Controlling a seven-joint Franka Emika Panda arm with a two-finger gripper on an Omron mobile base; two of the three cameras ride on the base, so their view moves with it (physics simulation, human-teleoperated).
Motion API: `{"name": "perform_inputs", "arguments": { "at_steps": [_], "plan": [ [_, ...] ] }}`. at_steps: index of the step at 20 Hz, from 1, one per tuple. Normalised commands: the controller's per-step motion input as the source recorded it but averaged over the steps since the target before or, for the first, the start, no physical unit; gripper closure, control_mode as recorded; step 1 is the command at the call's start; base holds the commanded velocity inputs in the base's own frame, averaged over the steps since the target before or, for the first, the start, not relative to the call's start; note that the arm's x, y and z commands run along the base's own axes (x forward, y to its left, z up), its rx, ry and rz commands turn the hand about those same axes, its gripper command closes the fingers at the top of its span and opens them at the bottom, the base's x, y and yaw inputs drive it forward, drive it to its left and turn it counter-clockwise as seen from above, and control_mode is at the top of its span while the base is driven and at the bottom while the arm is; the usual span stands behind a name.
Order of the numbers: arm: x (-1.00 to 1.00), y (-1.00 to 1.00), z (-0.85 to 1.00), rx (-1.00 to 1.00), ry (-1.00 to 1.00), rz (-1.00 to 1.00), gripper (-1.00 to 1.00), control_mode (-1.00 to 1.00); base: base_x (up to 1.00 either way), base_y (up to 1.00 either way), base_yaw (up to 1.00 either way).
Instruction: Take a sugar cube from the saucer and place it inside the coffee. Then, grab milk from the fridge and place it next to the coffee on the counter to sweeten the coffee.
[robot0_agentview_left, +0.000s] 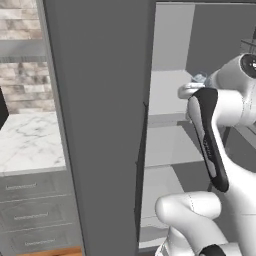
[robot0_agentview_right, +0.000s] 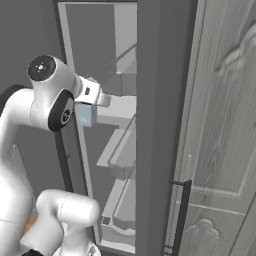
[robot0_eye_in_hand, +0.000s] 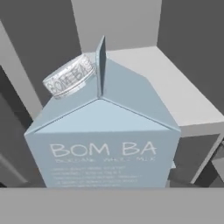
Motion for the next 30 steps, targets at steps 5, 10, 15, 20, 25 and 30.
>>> {"name": "perform_inputs", "arguments": {
  "at_steps": [5, 10, 15, 20, 25, 30],
  "plan": [
    [-0.6, 0.13, 0.0, 0.0, -0.01, 0.03, 1.0, 1.0, -0.4, 0.08, 0.04],
    [0.0, 0.0, 0.0, 0.0, 0.0, 0.0, 1.0, 1.0, -1.0, 0.37, 0.54],
    [0.0, 0.0, 0.0, 0.0, 0.0, 0.0, 1.0, 1.0, -0.68, 0.45, 0.88],
    [0.0, 0.0, 0.0, 0.0, 0.0, 0.0, 1.0, 1.0, -0.31, 0.55, 0.99],
    [0.0, 0.0, 0.0, 0.0, 0.0, 0.0, 1.0, 1.0, -0.2, 0.38, 1.0],
    [0.0, 0.0, 0.0, 0.0, 0.0, 0.0, 1.0, 1.0, -0.02, 0.19, 1.0]
  ]
}}
